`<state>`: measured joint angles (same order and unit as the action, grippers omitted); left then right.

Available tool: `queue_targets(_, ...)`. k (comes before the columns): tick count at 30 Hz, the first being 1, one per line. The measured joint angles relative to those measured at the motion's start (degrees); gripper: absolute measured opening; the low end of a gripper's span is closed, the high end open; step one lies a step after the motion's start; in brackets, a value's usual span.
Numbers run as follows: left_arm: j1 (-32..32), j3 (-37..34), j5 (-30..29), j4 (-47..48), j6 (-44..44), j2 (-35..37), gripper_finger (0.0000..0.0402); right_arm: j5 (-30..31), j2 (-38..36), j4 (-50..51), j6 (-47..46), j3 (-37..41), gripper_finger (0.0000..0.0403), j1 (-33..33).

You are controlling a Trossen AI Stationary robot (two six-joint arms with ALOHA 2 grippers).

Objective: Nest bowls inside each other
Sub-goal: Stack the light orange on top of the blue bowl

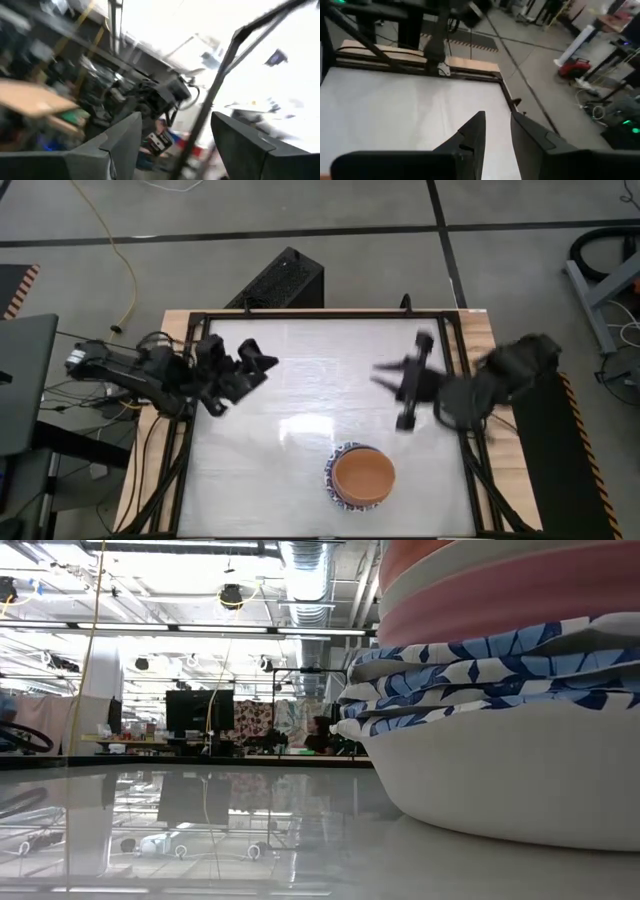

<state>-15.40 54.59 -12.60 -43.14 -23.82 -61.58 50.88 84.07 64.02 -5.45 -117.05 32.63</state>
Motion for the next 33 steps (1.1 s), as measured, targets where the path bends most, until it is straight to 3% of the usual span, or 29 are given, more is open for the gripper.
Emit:
queue_targets(3, -3.8, 8.9, -9.3, 0.8, 12.9, -7.8, 0.0223, -11.9, -2.8, 0.3, 3.6, 0.0, 0.0110, -7.2)
queue_targets(7, -5.3, 29.1, -25.8, 10.4, 32.7, -20.1, 0.0207, -37.0, -3.3, 1.9, 4.1, 0.0, 0.0110, -14.4)
queue_targets(10, -4.0, 48.1, -40.5, 22.2, 43.8, -29.5, 0.0196, -55.9, -1.7, 4.1, 4.9, 0.1, 0.0110, -13.8)
queue_targets(13, 0.6, 67.3, -47.8, 38.4, 50.0, -37.7, 0.0187, -65.3, -0.1, 3.2, 7.5, 0.2, 0.0109, -8.2)
queue_targets(15, 4.9, 80.5, -46.1, 54.8, 48.7, -42.4, 0.0182, -65.6, 0.3, 0.7, 10.0, 0.2, 0.0108, -3.1)
queue_targets(16, 7.6, 80.4, -42.7, 57.0, 46.6, -42.6, 0.0180, -65.5, 0.3, -0.1, 10.8, 0.2, 0.0108, -0.5)
queue_targets(18, 14.0, 73.0, -34.1, 55.9, 41.5, -37.0, 0.0178, -63.1, 0.0, -0.1, 11.3, 0.2, 0.0108, 4.9)
queue_targets(21, 25.3, 67.6, -18.2, 61.5, 22.7, -31.5, 0.0174, -54.3, -0.3, 0.6, 11.1, 0.2, 0.0108, 12.3)
queue_targets(23, 30.0, 65.2, -12.2, 62.4, 16.6, -29.3, 0.0169, -48.1, -0.6, 2.1, 11.5, 0.2, 0.0108, 15.9)
queue_targets(26, 31.1, 63.3, -9.1, 63.8, 15.6, -28.2, 0.0158, -41.5, -1.5, 4.5, 11.9, 0.2, 0.0108, 18.4)
queue_targets(31, 29.7, 62.9, -8.3, 65.3, 15.9, -29.2, 0.0137, -36.4, -3.9, 5.0, 11.2, 0.2, 0.0106, 18.2)
queue_targets(33, 27.6, 63.3, -7.2, 68.1, 15.0, -28.8, 0.0124, -31.0, -6.1, 5.4, 6.5, 0.2, 0.0100, 18.2)
